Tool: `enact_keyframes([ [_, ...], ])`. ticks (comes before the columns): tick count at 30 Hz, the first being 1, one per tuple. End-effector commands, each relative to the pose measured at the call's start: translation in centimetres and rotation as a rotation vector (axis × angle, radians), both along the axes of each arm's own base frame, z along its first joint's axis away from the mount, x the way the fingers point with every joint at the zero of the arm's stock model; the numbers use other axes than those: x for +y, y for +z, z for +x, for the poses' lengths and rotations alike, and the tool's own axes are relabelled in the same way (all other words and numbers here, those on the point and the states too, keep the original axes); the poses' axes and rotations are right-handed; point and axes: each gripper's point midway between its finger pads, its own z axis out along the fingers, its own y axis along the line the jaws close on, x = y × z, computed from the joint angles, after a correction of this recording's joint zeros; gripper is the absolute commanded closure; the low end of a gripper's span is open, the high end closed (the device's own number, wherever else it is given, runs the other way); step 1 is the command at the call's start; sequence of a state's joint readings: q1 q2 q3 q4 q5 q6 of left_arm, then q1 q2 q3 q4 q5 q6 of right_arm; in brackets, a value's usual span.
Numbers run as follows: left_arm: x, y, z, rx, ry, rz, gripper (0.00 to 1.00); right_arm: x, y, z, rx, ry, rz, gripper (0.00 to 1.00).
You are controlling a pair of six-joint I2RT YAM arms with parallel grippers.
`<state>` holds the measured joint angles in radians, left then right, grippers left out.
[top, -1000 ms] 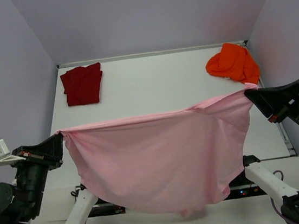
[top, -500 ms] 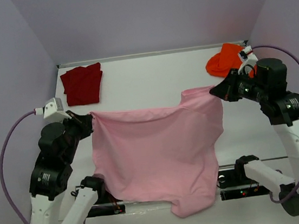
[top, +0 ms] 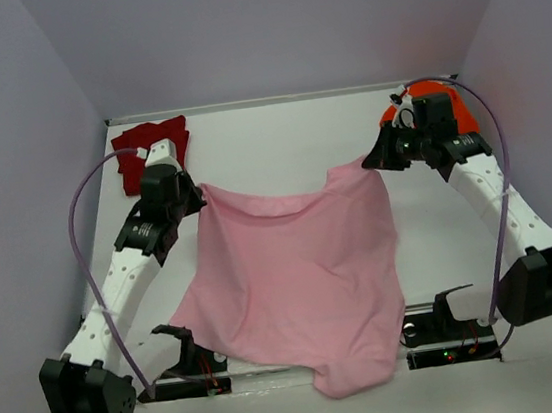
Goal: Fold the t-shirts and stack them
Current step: Flatten out the tshirt
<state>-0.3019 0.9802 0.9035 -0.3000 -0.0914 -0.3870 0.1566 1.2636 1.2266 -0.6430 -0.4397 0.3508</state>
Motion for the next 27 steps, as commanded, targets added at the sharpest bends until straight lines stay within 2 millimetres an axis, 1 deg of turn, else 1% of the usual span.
enact_keyframes([
  [1, -0.1, -0.5, 4.2, -0.016, 0.025, 0.069, 1.0, -0.6, -0.5, 4.3, -0.09, -0.023, -0.061, 1.0],
  [2, -0.1, -2.8, 5.3, 0.051, 0.024, 0.101, 1.0, -0.7, -2.2, 5.2, -0.05, -0.022, -0.084, 1.0],
  [3, 0.0, -2.2, 6.3, 0.052, 0.03, 0.107, 1.0, -0.8, -2.6, 5.9, -0.047, -0.024, -0.103, 1.0],
  [4, -0.1, -4.2, 7.3, 0.111, 0.022, 0.132, 1.0, -0.8, -2.5, 6.7, -0.058, -0.022, -0.112, 1.0],
  [5, -0.2, -3.5, 8.3, 0.118, 0.022, 0.13, 1.0, -0.8, -4.0, 7.5, -0.028, -0.017, -0.128, 1.0],
  [6, 0.1, -3.8, 9.1, 0.135, 0.03, 0.133, 1.0, -0.8, -4.4, 8.0, -0.022, -0.014, -0.134, 1.0],
  [7, -0.2, -4.4, 10.3, 0.162, 0.021, 0.143, 1.0, -1.1, -4.2, 8.9, -0.032, -0.012, -0.133, 1.0],
  [8, -0.2, -4.9, 10.9, 0.181, 0.014, 0.145, 1.0, -1.0, -4.6, 9.3, -0.023, -0.006, -0.134, 1.0],
  [9, -0.5, -5.2, 11.5, 0.194, -0.001, 0.14, 1.0, -1.4, -5.0, 9.9, -0.015, -0.015, -0.137, 1.0],
  [10, -0.7, -5.9, 12.6, 0.229, -0.012, 0.152, 1.0, -1.5, -6.6, 10.9, 0.006, -0.009, -0.159, 1.0],
  [11, -0.7, -6.5, 13.1, 0.256, -0.015, 0.163, 1.0, -2.1, -6.1, 11.4, -0.005, -0.026, -0.16, 1.0],
  [12, -0.8, -6.9, 13.6, 0.282, -0.023, 0.164, 1.0, -2.1, -7.0, 11.9, 0.011, -0.018, -0.166, 1.0],
  [13, -0.9, -7.5, 14.0, 0.308, -0.028, 0.171, 1.0, -2.7, -7.4, 12.3, 0.017, -0.028, -0.167, 1.0],
  [14, -1.1, -8.6, 14.9, 0.344, -0.036, 0.18, 1.0, -2.5, -7.6, 12.7, 0.022, -0.02, -0.163, 1.0],
  [15, -1.3, -8.9, 15.2, 0.354, -0.048, 0.183, 1.0, -3.0, -8.1, 13.4, 0.029, -0.025, -0.161, 1.0],
  [16, -1.7, -9.6, 15.9, 0.369, -0.063, 0.181, 1.0, -3.3, -8.2, 13.7, 0.031, -0.027, -0.159, 1.0],
  [17, -1.7, -10.5, 15.9, 0.389, -0.066, 0.187, 1.0, -3.3, -8.4, 14.0, 0.036, -0.027, -0.159, 1.0],
  [18, -1.8, -10.1, 16.4, 0.386, -0.071, 0.182, 1.0, -3.6, -8.4, 14.5, 0.031, -0.032, -0.158, 1.0],
  [19, -2.0, -11.1, 16.6, 0.407, -0.079, 0.181, 1.0, -3.6, -8.9, 14.7, 0.039, -0.028, -0.157, 1.0],
  [21, -2.2, -11.0, 17.3, 0.407, -0.086, 0.177, 1.0, -3.6, -9.3, 15.1, 0.043, -0.027, -0.163, 1.0],
  [24, -2.4, -12.0, 18.1, 0.434, -0.102, 0.189, 1.0, -3.6, -10.1, 15.9, 0.054, -0.022, -0.168, 1.0],
  [25, -2.5, -12.4, 18.7, 0.45, -0.105, 0.196, 1.0, -4.1, -10.5, 16.4, 0.06, -0.037, -0.173, 1.0],
  [27, -2.5, -12.7, 19.3, 0.458, -0.109, 0.203, 1.0, -4.5, -10.9, 16.7, 0.065, -0.055, -0.192, 1.0],
])
